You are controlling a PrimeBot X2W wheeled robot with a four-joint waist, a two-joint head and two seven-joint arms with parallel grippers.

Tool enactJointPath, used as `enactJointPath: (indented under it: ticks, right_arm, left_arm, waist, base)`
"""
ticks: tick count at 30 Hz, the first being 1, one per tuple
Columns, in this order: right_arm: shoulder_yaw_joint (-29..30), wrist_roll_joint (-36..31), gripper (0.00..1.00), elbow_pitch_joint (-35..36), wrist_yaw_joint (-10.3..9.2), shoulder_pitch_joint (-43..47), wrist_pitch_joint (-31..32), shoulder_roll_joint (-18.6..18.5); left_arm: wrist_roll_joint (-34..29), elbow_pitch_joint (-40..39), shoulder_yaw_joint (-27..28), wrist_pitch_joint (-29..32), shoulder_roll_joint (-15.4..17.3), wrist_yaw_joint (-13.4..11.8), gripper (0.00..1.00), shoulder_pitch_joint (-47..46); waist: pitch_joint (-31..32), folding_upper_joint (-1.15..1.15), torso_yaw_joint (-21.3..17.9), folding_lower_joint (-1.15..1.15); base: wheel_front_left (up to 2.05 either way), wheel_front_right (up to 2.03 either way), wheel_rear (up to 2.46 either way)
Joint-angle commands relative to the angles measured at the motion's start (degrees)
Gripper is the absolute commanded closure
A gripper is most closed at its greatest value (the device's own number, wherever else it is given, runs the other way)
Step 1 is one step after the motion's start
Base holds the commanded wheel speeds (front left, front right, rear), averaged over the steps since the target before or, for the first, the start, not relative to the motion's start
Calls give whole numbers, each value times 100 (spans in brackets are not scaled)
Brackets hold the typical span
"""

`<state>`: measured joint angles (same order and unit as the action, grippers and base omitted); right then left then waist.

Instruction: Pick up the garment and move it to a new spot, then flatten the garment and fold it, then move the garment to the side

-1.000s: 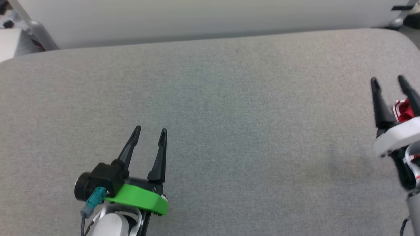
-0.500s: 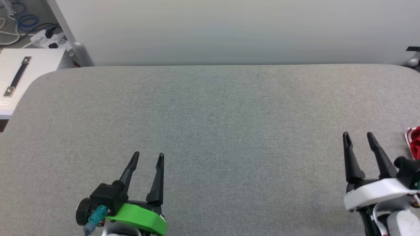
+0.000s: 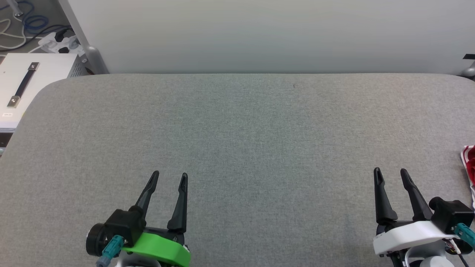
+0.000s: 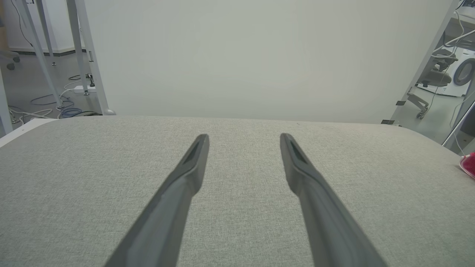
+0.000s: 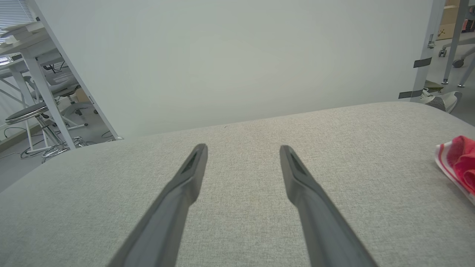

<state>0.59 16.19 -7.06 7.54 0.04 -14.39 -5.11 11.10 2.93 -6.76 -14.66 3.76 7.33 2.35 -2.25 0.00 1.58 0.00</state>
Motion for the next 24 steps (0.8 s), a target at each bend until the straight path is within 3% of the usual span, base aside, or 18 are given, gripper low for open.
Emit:
enactJointPath:
  ticks: [1, 24]
  right_arm:
    - [4, -46, 0, -10, -5, -2, -43, 40]
    - [6, -95, 0, 2, -5, -60, -60, 82]
  left_arm:
    - [-52, -27, 32, -34, -28, 15, 0, 52]
    - [-11, 48, 89, -34, -70, 15, 0, 27]
  waist:
    - [-2, 0, -6, 0]
    - [7, 0, -5, 0]
  base:
    - [0, 0, 0]
    - [0, 0, 0]
